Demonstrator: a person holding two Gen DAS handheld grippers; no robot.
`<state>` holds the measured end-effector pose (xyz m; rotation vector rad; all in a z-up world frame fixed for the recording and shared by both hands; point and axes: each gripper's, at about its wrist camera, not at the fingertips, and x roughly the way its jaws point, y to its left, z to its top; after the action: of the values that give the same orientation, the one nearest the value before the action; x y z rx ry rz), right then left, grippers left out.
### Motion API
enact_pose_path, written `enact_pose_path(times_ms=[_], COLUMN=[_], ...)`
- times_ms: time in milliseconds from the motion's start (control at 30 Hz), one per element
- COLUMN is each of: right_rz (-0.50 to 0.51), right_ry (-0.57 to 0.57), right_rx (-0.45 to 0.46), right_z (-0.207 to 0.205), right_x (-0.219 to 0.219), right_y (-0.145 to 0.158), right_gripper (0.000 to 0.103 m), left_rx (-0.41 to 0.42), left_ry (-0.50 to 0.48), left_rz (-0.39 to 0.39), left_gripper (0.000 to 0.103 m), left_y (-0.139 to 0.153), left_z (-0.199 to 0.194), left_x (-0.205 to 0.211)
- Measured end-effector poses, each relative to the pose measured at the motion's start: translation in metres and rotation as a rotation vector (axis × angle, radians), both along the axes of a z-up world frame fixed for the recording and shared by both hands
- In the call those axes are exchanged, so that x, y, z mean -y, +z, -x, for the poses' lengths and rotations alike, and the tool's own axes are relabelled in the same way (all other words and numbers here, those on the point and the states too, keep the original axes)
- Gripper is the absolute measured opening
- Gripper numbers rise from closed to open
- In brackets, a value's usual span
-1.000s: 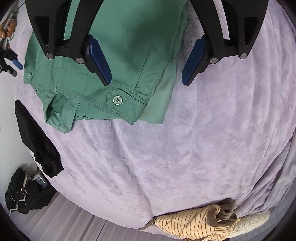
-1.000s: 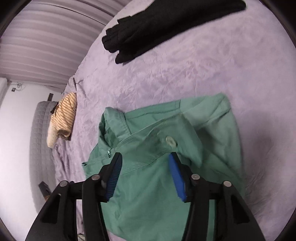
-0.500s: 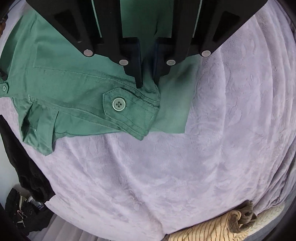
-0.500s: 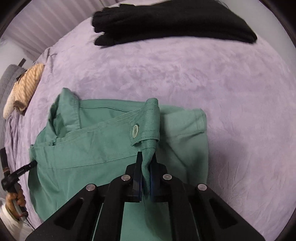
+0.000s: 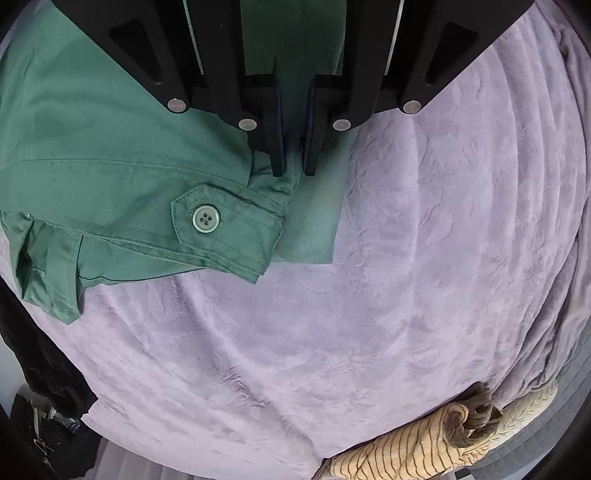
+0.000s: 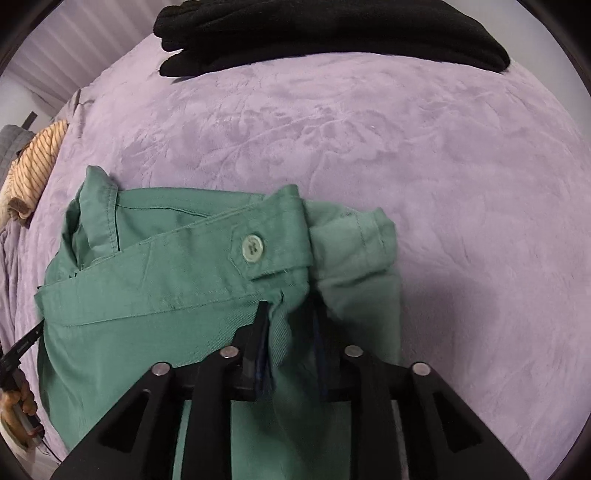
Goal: Fold large clothes
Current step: 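Lay the held hem onto the collar with both tools, then open both tools and release the hem at the collar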
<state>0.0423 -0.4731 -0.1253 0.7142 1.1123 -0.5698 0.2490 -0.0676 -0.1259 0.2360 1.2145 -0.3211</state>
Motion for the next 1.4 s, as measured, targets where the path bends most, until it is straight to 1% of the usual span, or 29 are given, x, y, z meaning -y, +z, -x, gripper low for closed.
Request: enact_pose_path(times_ms=[33,67,167,233,267,300,333,367,433,467,500,567,600,633,700,733,800,867,900,933,967,1033,1133,1200,1233,1333,1400], right_rz=[0.009,0.023,0.036,0.033,0.026,0.015,-0.001,-0.014,0.0,0.016,0.023,0.03,0.025,0.018,0.027,0.025,0.02,0.016,0.009,0.002,-0.001,-0.008,-0.052,-0.082,-0.095,-0.109,-0.127], right_ry=[-0.018,-0.033,-0.034,-0.013,0.003,0.023,0.047,0.068,0.108,0.117,0.118,0.099,0.089,0.088,0.096,0.097,0.083,0.061,0.042,0.028,0.018,0.009,-0.03,-0.059,-0.07,-0.073,-0.074], right_rx=[-0.016,-0.007,0.041,0.064,0.073,0.084,0.088,0.083,0.038,0.005,-0.023,-0.092,-0.119,-0.116,-0.089,-0.083,-0.088,-0.106,-0.109,-0.105,-0.101,-0.113,-0.129,-0.132,-0.139,-0.154,-0.149], right_z=[0.008,0.019,0.055,0.069,0.075,0.079,0.079,0.076,0.076,0.078,0.085,0.101,0.11,0.117,0.132,0.135,0.138,0.142,0.145,0.148,0.152,0.157,0.169,0.176,0.178,0.184,0.188], right_x=[-0.001,-0.003,-0.019,-0.035,-0.045,-0.056,-0.067,-0.077,-0.096,-0.102,-0.104,-0.104,-0.102,-0.1,-0.098,-0.098,-0.099,-0.101,-0.101,-0.103,-0.105,-0.108,-0.11,-0.111,-0.112,-0.12,-0.129], right_y=[0.007,0.016,0.04,0.048,0.051,0.053,0.052,0.05,0.042,0.036,0.031,0.013,0.003,-0.004,-0.008,-0.008,-0.005,0.0,0.004,0.008,0.012,0.014,0.011,0.011,0.013,0.019,0.026], right_gripper=[0.047,0.049,0.05,0.049,0.047,0.04,0.034,0.034,0.034,0.034,0.034,0.03,0.027,0.018,0.007,0.006,0.006,0.007,0.007,0.012,0.012,0.012,0.012,0.012,0.012,0.012,0.013], left_rx=[0.002,0.0,-0.02,-0.044,-0.055,-0.066,-0.079,-0.089,-0.113,-0.129,-0.129,-0.106,-0.103,-0.098,-0.086,-0.086,-0.096,-0.114,-0.108,-0.094,-0.086,-0.122,-0.192,-0.208,-0.204,-0.195,-0.205], left_ry=[0.0,-0.003,-0.021,-0.041,-0.052,-0.064,-0.08,-0.091,-0.082,-0.072,-0.069,-0.076,-0.085,-0.098,-0.122,-0.125,-0.107,-0.062,-0.05,-0.044,-0.038,-0.014,0.036,0.064,0.069,0.049,0.034], left_rz=[0.019,0.041,0.109,0.156,0.165,0.165,0.153,0.121,0.047,0.043,0.061,0.099,0.098,0.092,0.074,0.075,0.077,0.082,0.091,0.092,0.079,0.045,0.018,0.035,0.032,-0.013,-0.027], left_gripper=[0.011,0.011,0.011,0.011,0.011,0.011,0.011,0.011,0.011,0.011,0.011,0.011,0.011,0.011,0.011,0.011,0.011,0.011,0.011,0.011,0.011,0.011,0.011,0.011,0.011,0.011,0.011], left_y=[0.009,0.017,0.038,0.045,0.046,0.044,0.037,0.028,0.005,-0.006,-0.012,-0.014,-0.013,-0.012,-0.01,-0.009,-0.006,0.004,0.01,0.015,0.017,0.008,-0.015,-0.016,-0.013,-0.004,0.002], left_z=[0.004,0.008,0.029,0.041,0.05,0.059,0.069,0.078,0.092,0.097,0.101,0.108,0.111,0.113,0.117,0.119,0.12,0.123,0.125,0.129,0.13,0.131,0.13,0.132,0.133,0.142,0.15], left_x=[-0.007,-0.013,-0.032,-0.039,-0.04,-0.041,-0.04,-0.039,-0.041,-0.046,-0.052,-0.061,-0.063,-0.064,-0.066,-0.067,-0.071,-0.077,-0.086,-0.09,-0.095,-0.102,-0.117,-0.124,-0.125,-0.123,-0.122])
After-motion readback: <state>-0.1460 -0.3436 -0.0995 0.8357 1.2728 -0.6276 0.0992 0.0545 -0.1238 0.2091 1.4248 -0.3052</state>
